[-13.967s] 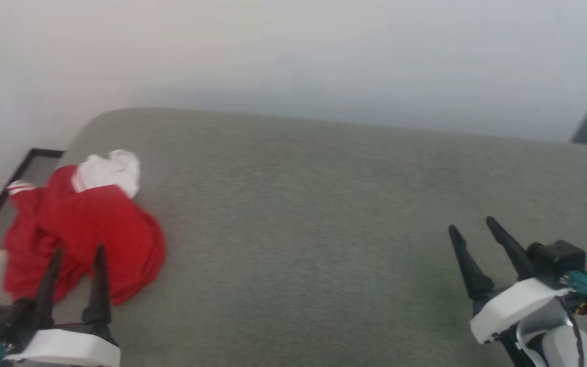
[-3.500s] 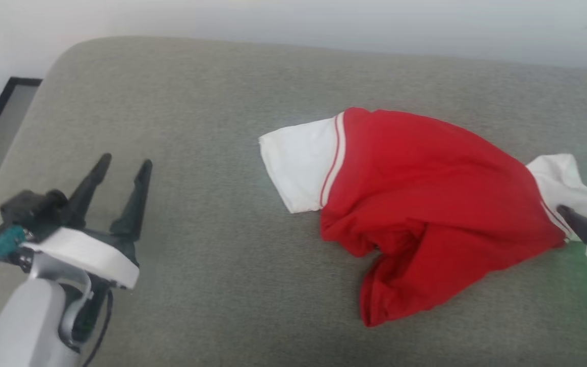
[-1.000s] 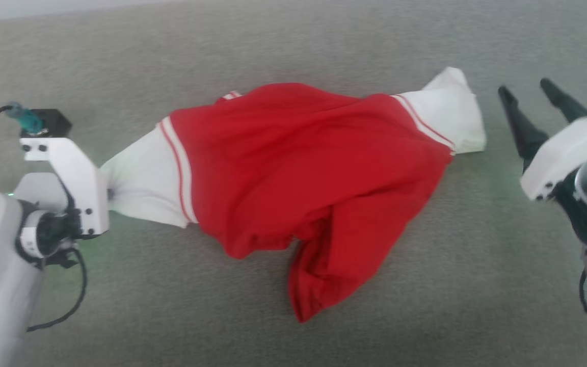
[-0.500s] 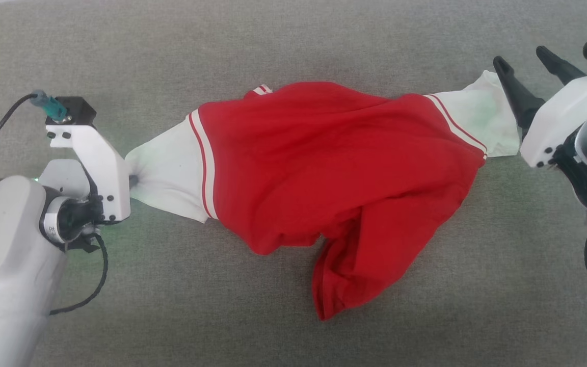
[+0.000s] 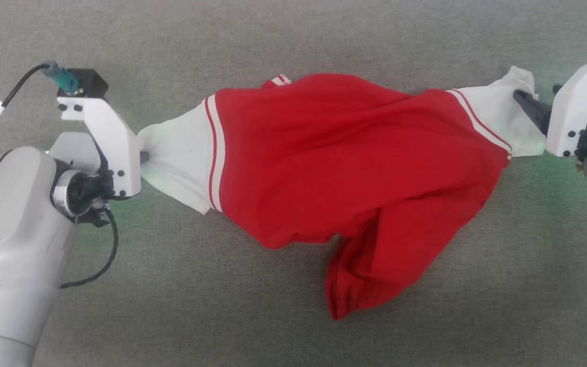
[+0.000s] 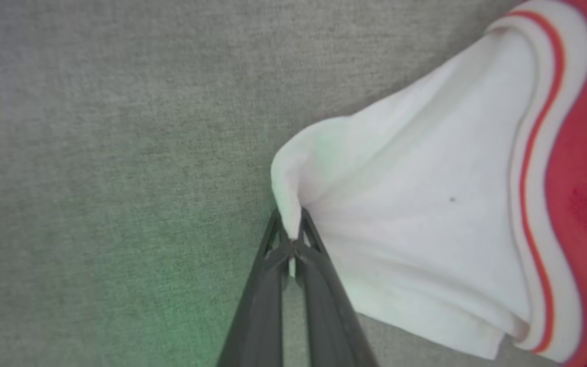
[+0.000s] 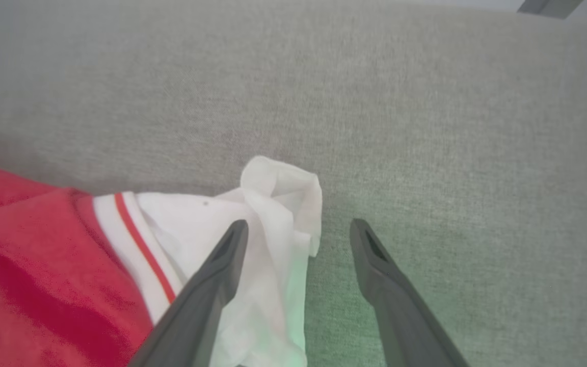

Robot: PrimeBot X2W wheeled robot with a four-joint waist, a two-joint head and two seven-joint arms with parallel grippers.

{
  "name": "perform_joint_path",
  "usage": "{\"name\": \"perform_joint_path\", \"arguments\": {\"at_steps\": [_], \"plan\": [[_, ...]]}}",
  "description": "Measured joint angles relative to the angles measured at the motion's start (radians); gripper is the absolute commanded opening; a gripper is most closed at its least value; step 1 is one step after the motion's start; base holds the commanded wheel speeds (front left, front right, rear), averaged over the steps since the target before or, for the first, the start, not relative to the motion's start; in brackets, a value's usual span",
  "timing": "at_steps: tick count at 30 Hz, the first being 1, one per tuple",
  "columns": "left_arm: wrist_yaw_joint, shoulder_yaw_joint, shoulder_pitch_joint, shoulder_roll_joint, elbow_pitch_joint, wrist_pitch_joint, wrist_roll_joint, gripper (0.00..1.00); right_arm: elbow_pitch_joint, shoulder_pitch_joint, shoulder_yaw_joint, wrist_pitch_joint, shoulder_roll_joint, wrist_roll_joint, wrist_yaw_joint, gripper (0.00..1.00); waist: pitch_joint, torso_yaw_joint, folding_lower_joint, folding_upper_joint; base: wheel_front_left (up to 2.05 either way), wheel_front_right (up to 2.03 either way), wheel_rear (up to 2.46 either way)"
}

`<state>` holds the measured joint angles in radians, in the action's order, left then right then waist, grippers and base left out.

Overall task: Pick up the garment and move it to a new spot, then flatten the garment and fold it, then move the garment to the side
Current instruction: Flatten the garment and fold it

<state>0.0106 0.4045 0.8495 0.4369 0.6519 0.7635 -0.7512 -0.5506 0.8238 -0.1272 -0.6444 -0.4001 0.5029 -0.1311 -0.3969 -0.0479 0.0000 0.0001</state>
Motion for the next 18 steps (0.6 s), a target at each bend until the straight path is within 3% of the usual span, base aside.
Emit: {"name": "perform_joint_path", "arguments": {"at_steps": [8, 10, 18], "plan": [[0.034, 0.011, 0.053, -0.035, 0.060, -0.037, 0.000, 0.00, -0.101, 0.066, -0.040, -0.165, -0.010, 0.025, 0.000, 1.00, -0.029, -0.032, 0.0000, 0.0000, 0.00, 0.00, 0.00], [0.042, 0.012, 0.063, -0.043, 0.077, -0.048, -0.002, 0.00, -0.110, 0.075, -0.057, -0.190, -0.015, 0.037, 0.001, 0.00, -0.033, -0.037, 0.0000, 0.0000, 0.00, 0.00, 0.00], [0.057, 0.016, 0.101, -0.062, 0.147, -0.069, -0.005, 0.00, -0.116, 0.094, -0.081, -0.191, -0.019, 0.071, 0.000, 0.00, -0.014, -0.040, 0.0000, -0.0001, 0.00, 0.00, 0.00]]}}
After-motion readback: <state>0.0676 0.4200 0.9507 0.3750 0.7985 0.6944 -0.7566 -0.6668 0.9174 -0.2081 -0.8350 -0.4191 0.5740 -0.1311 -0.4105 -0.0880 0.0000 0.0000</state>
